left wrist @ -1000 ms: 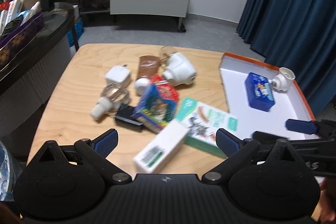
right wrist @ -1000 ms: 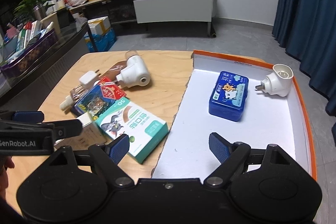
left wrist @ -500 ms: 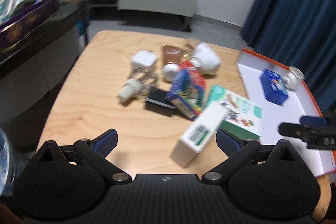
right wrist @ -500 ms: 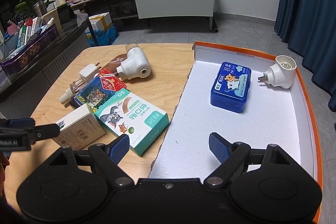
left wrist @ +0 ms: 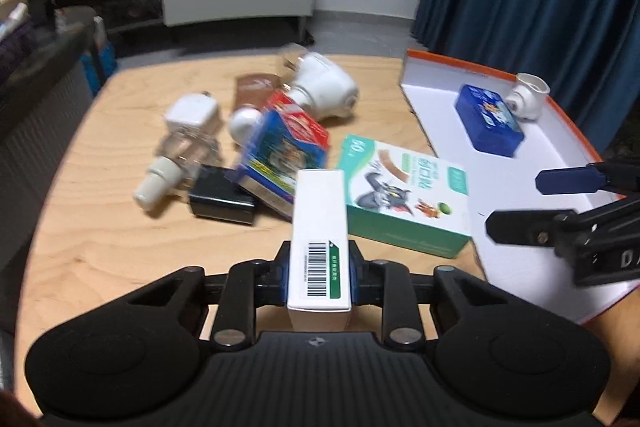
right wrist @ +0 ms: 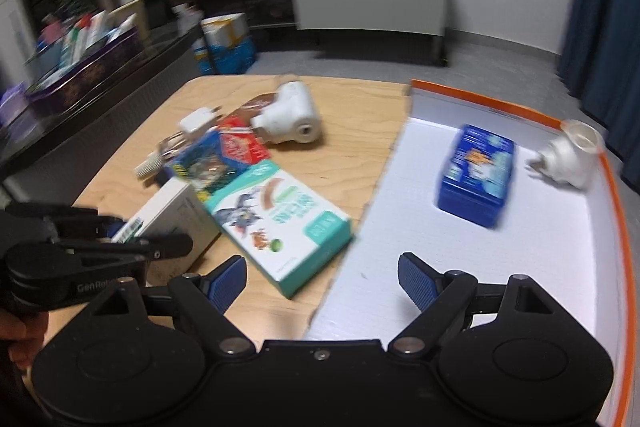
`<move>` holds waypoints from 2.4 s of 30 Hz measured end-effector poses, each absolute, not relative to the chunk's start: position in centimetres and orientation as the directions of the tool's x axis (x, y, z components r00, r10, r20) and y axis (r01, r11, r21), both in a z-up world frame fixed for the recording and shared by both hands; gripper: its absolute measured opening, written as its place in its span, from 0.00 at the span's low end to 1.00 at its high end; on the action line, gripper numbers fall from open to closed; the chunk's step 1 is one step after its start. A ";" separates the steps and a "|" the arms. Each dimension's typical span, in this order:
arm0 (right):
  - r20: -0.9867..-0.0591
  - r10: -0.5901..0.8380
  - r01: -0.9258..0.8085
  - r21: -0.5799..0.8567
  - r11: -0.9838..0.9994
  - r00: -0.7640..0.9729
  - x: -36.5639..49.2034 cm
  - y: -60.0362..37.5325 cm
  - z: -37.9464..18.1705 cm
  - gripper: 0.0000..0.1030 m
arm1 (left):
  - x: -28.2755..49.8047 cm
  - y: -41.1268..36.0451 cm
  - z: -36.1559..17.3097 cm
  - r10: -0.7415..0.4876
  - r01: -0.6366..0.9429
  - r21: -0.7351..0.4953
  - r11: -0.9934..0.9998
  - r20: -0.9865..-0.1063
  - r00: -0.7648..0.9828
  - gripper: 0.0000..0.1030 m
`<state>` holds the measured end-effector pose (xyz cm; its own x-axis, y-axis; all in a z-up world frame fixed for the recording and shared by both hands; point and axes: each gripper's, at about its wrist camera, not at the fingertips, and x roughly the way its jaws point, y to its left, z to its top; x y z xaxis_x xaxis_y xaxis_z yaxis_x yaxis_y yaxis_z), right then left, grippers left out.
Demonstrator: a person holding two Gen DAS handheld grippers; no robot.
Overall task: Organize rigid objects
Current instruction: 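Grasp the white barcode box with the left gripper while the right grasps the teal bandage box, then carry both held boxes over the white lid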
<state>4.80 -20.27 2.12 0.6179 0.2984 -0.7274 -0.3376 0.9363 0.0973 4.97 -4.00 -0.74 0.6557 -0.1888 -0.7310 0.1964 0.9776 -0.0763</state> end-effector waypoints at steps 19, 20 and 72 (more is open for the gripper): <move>-0.823 0.335 -0.607 -0.015 0.795 0.459 12.8 -13.0 -1.6 0.97 | 3.3 1.0 2.7 -0.155 0.058 -0.163 0.985 -0.682 0.715 0.26; -0.818 0.339 -0.592 -0.003 0.806 0.465 12.5 -13.3 -1.5 0.93 | 3.3 1.0 2.7 -0.154 0.056 -0.164 0.985 -0.680 0.717 0.26; -0.622 -0.012 0.105 0.113 0.988 0.783 2.1 -34.3 5.5 0.81 | 5.9 -18.4 4.8 -0.367 0.312 -0.204 0.928 -0.648 0.667 0.26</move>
<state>2.08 -34.32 5.48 0.7831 -0.0120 -0.6218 0.1045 0.9881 0.1126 5.91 -18.40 4.85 0.6670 -0.3672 -0.6482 0.3121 0.9278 -0.2044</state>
